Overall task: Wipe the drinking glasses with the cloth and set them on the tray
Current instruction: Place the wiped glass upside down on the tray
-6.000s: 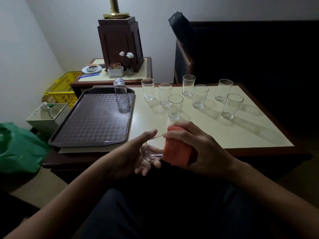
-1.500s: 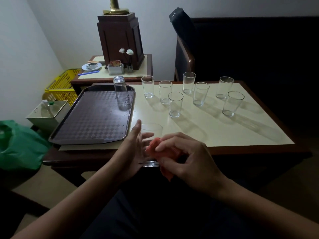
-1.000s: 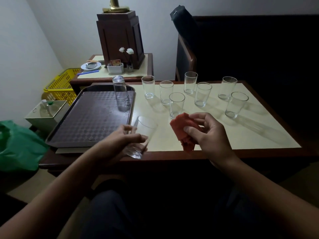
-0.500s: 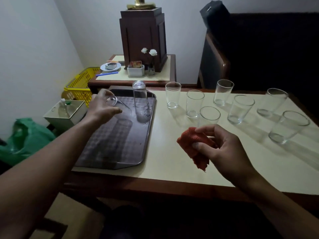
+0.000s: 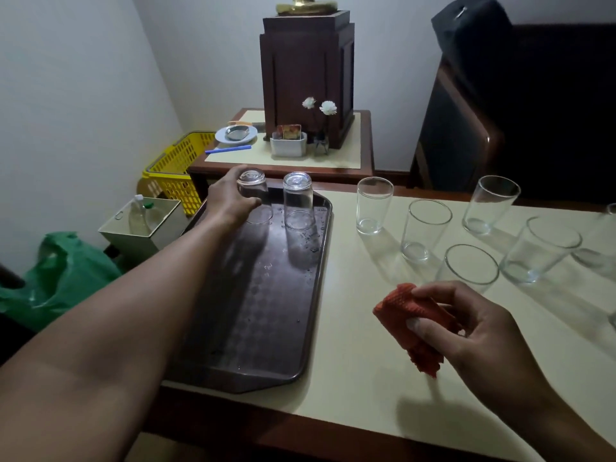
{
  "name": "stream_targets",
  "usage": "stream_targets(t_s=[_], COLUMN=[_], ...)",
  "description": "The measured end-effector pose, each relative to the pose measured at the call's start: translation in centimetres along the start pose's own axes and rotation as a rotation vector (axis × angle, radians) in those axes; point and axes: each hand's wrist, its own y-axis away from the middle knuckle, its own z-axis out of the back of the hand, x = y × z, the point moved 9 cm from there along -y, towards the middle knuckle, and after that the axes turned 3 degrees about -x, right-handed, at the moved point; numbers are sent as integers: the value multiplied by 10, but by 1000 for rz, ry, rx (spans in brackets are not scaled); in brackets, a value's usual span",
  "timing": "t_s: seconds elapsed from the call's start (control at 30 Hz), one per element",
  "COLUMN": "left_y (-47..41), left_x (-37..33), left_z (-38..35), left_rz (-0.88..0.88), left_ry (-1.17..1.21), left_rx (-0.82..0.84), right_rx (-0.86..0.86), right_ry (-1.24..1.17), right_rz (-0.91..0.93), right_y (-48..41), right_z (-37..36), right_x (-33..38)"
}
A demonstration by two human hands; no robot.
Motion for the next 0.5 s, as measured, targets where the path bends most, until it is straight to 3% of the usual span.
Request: stream_targets(t_s=[0.2, 0.27, 0.37, 0.43, 0.5], left_y=[-3, 15, 68, 109, 144], left_x=[10, 10, -12, -29, -51], left_z=[-10, -3, 4, -6, -28], left_rz=[33, 65, -44, -135, -212], left_ry=[-8, 33, 100, 147, 188], left_rx=[-4, -73, -200, -163, -25], right_rx=[-5, -17, -35, -38, -38], right_ry=[-2, -15, -17, 5, 13], right_rz=[-12, -16, -17, -10, 5], right_y=[-3, -2, 3, 7, 11], right_z=[-1, 3, 16, 28, 40], right_x=[0, -3, -5, -3, -2])
